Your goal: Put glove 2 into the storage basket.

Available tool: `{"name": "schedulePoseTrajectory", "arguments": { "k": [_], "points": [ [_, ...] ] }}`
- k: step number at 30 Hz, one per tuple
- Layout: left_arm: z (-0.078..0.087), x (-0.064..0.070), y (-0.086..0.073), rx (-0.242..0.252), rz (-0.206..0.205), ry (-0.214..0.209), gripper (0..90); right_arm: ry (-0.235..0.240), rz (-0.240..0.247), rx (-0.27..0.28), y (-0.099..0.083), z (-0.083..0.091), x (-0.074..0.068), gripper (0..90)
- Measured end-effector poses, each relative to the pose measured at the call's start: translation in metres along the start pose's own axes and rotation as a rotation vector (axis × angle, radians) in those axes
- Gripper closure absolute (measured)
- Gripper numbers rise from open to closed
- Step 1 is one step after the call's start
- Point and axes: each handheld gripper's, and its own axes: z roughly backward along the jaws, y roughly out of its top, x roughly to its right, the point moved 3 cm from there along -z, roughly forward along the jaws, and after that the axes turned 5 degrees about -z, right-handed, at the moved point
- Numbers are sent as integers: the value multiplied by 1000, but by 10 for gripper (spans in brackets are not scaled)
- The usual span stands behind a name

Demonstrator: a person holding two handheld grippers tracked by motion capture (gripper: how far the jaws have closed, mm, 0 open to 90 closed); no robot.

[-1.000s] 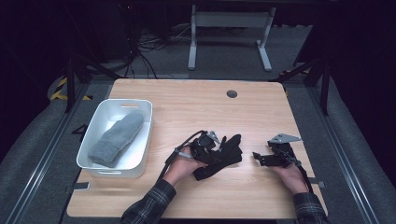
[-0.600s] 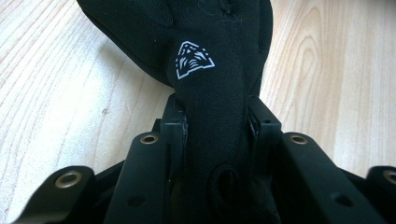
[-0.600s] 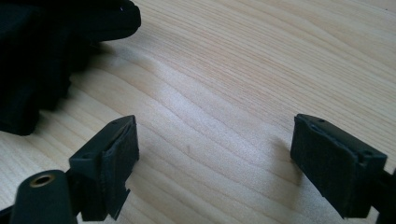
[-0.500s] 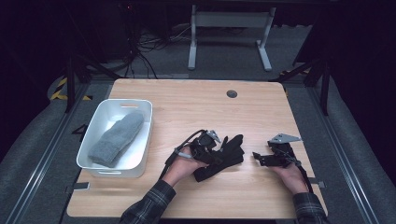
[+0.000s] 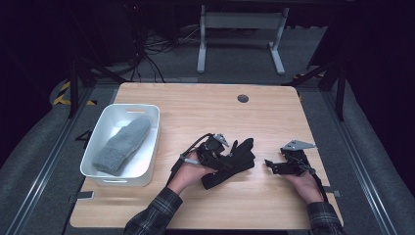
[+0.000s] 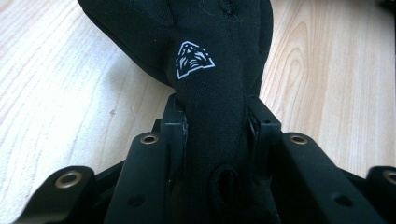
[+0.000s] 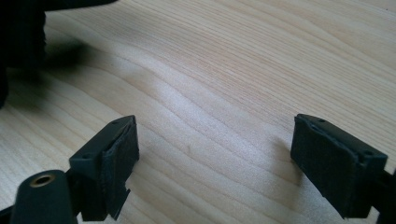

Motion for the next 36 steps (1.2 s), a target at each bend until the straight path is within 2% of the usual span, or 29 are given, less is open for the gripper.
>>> {"name": "schedulePoseTrajectory", "arguments": {
  "k": [3, 6, 16, 36],
  "points": [
    [7, 0, 1, 6, -1, 10, 671, 2, 0, 0, 0, 0, 0, 159],
    [18, -1, 2, 20, 23, 31, 671, 2, 0, 0, 0, 0, 0, 159],
    [44, -5, -2, 52, 65, 74, 671, 1, 2, -1, 0, 0, 0, 159],
    [101, -17, -11, 78, 139, 160, 671, 4, 7, -1, 0, 0, -1, 159]
  ]
}}
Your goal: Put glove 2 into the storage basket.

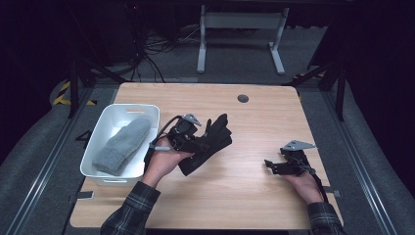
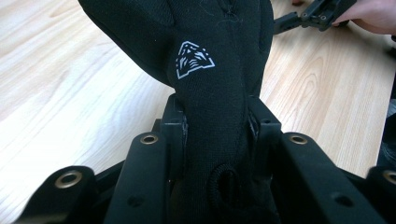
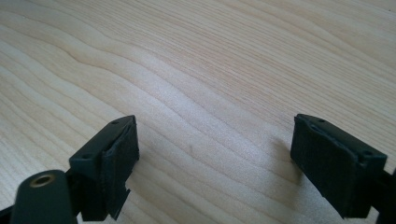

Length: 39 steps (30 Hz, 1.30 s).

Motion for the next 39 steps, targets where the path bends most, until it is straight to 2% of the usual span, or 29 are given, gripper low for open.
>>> {"name": "schedulePoseTrajectory", "arguments": {
  "k": [10, 27, 34, 39],
  "points": [
    [31, -15, -7, 12, 41, 56, 671, 1, 1, 0, 0, 0, 0, 159],
    [91, -52, -34, 62, 141, 165, 671, 3, 2, 0, 0, 0, 0, 161],
    [114, -71, -52, 70, 196, 222, 670, 3, 3, 0, 0, 0, 0, 161],
    [130, -89, -74, 64, 255, 265, 670, 4, 4, 0, 0, 0, -1, 161]
  ]
}}
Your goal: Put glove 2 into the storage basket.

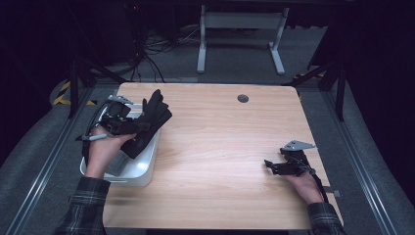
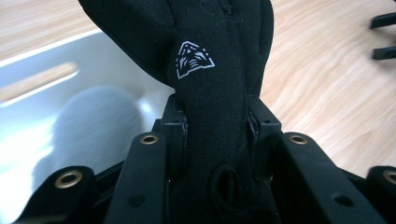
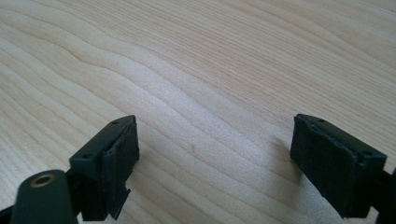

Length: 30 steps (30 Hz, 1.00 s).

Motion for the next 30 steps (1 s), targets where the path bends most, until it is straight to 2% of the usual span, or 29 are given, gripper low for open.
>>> {"name": "schedulePoseTrajectory", "arguments": {
  "k": [8, 12, 14, 18, 22, 25, 27, 30],
  "points": [
    [9, -29, -26, -32, 66, 43, 669, 0, 0, 0, 0, 0, 0, 161],
    [10, -41, -41, -49, 90, 69, 668, 0, 0, 0, 0, 0, 0, 161],
    [8, -46, -47, -57, 100, 68, 668, 0, 0, 0, 0, 0, 0, 161],
    [3, -51, -57, -84, 106, 59, 665, 0, 0, 0, 0, 0, 0, 161],
    [-1, -53, -58, -105, 106, 63, 649, 0, 0, 0, 0, 0, 0, 161],
    [-4, -55, -59, -118, 109, 86, 579, 0, 0, 0, 0, 0, 0, 161],
    [-4, -57, -59, -118, 111, 118, 469, 0, 0, 0, 0, 0, 0, 161],
    [-2, -58, -57, -95, 113, 140, 337, 1, 0, 0, 0, 0, 0, 161]
  ]
}}
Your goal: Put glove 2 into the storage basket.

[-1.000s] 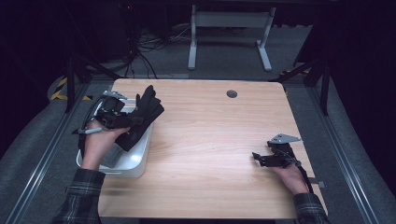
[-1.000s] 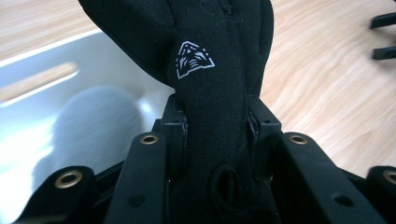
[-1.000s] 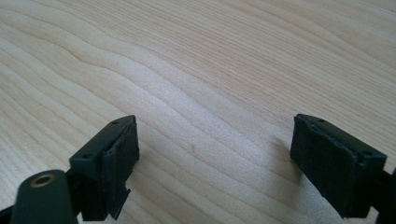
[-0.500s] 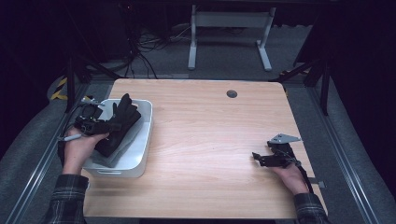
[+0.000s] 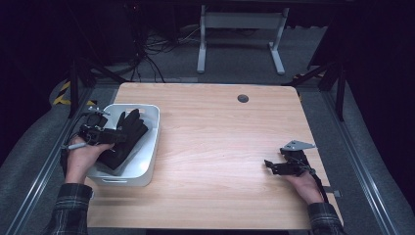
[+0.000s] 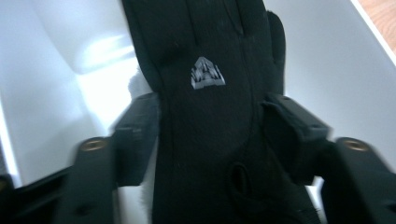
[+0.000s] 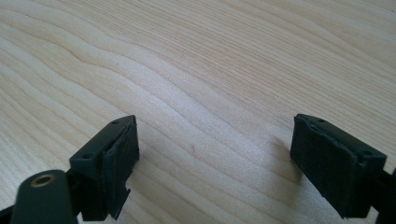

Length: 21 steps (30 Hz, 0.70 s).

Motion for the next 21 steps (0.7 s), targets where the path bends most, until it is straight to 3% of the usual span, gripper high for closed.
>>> {"name": "schedulePoseTrajectory", "arguments": {
  "k": [4, 9, 13, 21],
  "points": [
    [9, 2, 4, 43, -7, 27, 228, 0, 0, 0, 0, 0, 0, 161],
    [19, 15, 16, 81, -44, 25, 190, 0, 0, 0, 0, 0, 0, 161],
    [21, 32, 26, 110, -65, 0, 175, 0, 1, 0, 0, 0, 0, 161],
    [14, 68, 46, 167, -116, -102, 166, 1, 1, -1, 0, 0, 0, 161]
  ]
}}
